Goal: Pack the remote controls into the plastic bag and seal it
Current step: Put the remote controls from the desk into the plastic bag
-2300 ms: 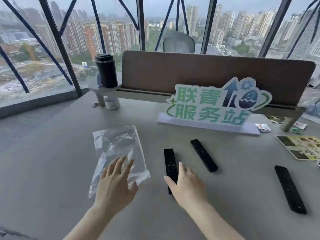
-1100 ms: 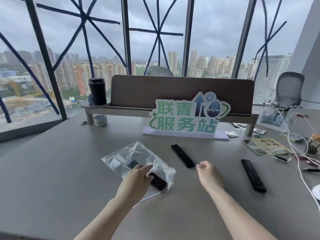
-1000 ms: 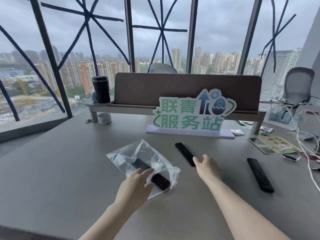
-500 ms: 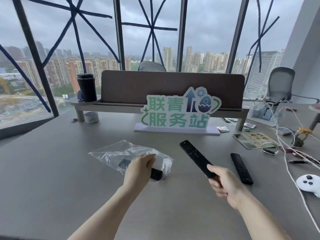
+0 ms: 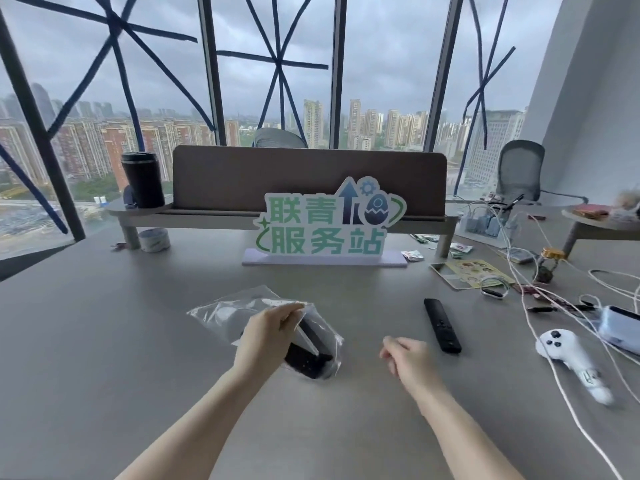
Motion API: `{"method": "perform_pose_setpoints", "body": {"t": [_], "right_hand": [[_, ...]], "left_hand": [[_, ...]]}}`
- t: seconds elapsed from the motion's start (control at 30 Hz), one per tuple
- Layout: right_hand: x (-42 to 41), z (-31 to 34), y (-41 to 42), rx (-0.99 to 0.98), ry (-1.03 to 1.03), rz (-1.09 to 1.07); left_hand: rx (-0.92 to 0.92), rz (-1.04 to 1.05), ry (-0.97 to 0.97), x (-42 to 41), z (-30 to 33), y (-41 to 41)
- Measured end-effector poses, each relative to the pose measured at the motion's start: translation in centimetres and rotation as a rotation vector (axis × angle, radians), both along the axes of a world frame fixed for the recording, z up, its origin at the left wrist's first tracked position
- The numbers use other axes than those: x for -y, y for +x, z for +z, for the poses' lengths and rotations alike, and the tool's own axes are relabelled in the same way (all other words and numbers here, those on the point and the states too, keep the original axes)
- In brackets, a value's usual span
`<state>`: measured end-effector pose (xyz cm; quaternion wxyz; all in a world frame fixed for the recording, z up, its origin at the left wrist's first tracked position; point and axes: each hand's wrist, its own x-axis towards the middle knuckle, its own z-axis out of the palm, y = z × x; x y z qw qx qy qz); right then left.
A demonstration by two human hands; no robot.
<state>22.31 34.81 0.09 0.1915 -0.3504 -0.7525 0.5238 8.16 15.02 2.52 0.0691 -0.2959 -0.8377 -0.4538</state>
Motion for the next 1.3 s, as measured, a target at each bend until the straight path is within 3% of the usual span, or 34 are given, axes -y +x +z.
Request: {"method": "perform_pose_setpoints", "body": {"t": [0.17,0.3,0.4,0.5,0.67,0.8,0.9,1.03,1.2,1.3], "right_hand": [[-7.5,-0.6,2.8,0.237,0.317,-0.412],[-10.1,-0.5,1.9,0.475,0.357,-0.348],[-10.6,-0.5,0.5,0.546,0.360,-0.251],[-10.6,-0.6,0.2,0.468,0.222,-0.147],[-6.2,1.9,4.2,0.022,-0.452,0.087],[-0.2,3.9,6.3,0.050,-0.582,0.402],[4.1,3.4,3.9,0.134,-0.505,0.511],[9.3,2.6,-0.8,0.045,-0.429,0.499],[9.7,1.5,-1.7,0.001,0.101,0.146],[8.9,0.9,-1.7,0.100,0.229,0.198]], "left_hand": [[0.009,0.034,-0.033,1.6,-1.9,0.8],[0.001,0.056,-0.070,2.2,-2.8,1.4],[0.001,0.061,-0.111,2.6,-3.2,1.7],[0.005,0.067,-0.105,3.1,-3.3,1.7],[0.046,0.095,-0.013,2.9,-2.4,0.7],[0.039,0.086,0.003,2.2,-1.4,0.8],[0.039,0.079,0.002,2.6,-1.1,1.4],[-0.004,0.082,-0.006,3.9,-0.8,1.7],[-0.020,0.082,0.013,5.7,-0.9,1.7],[-0.024,0.095,-0.069,6.4,-1.8,1.6]]}}
